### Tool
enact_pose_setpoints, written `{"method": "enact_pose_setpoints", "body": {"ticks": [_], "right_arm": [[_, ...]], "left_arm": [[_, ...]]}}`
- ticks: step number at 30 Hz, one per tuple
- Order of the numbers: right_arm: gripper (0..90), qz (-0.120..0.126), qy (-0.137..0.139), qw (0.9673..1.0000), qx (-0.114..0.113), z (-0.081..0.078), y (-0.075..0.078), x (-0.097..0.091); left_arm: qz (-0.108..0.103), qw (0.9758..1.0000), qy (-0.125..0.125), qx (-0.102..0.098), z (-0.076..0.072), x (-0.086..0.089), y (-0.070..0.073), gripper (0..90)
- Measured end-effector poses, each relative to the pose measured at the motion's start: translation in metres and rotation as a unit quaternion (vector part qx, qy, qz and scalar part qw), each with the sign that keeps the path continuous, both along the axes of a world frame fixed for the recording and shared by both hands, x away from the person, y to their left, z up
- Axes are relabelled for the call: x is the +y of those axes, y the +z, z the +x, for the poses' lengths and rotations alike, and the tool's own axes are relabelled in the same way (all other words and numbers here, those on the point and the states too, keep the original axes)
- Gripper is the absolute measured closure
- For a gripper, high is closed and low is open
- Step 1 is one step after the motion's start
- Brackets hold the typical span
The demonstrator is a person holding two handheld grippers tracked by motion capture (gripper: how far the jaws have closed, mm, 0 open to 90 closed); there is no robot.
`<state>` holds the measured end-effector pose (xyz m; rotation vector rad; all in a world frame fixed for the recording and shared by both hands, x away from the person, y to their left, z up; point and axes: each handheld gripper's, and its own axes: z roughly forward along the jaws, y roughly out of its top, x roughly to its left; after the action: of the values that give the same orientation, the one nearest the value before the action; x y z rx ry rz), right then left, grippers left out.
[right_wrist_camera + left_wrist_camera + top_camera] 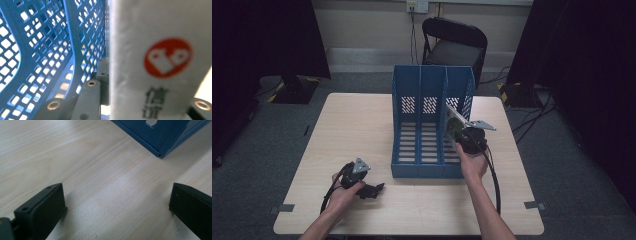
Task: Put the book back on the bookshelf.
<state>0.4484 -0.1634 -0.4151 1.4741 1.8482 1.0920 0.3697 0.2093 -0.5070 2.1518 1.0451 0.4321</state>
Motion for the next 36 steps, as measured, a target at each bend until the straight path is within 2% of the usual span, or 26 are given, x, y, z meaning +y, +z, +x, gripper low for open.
{"method": "enact_pose_setpoints", "body": {"ticks": [6,11,14,16,23,29,36], "right_arm": [[76.3,-0.012,0.011,0.9997,0.016,0.000,-0.006,-0.002],[75.8,-0.018,0.015,0.9996,0.015,-0.003,-0.006,0.000],[74.8,-0.007,0.016,0.9998,0.011,-0.011,-0.005,-0.003],[75.0,-0.011,0.017,0.9997,0.011,-0.013,-0.005,-0.003],[75.0,-0.017,0.019,0.9996,0.013,-0.024,-0.013,-0.006],[74.1,-0.012,0.019,0.9997,0.004,-0.030,-0.013,-0.007],[70.2,0.000,0.031,0.9993,-0.019,-0.039,-0.007,-0.004]], "left_arm": [[0.000,1.0000,0.000,0.000,0.000,0.000,0.000,0.0],[0.001,1.0000,0.000,-0.001,0.000,0.000,0.000,0.0],[0.001,1.0000,0.001,-0.001,0.000,0.000,0.000,0.0],[0.001,1.0000,0.001,0.000,0.000,0.000,0.000,0.0],[0.001,1.0000,0.001,0.000,0.000,0.000,0.000,0.0],[0.002,1.0000,0.001,0.000,0.000,0.000,0.000,0.0],[0.002,1.0000,0.001,0.000,0.000,0.000,0.000,0.0]]}}
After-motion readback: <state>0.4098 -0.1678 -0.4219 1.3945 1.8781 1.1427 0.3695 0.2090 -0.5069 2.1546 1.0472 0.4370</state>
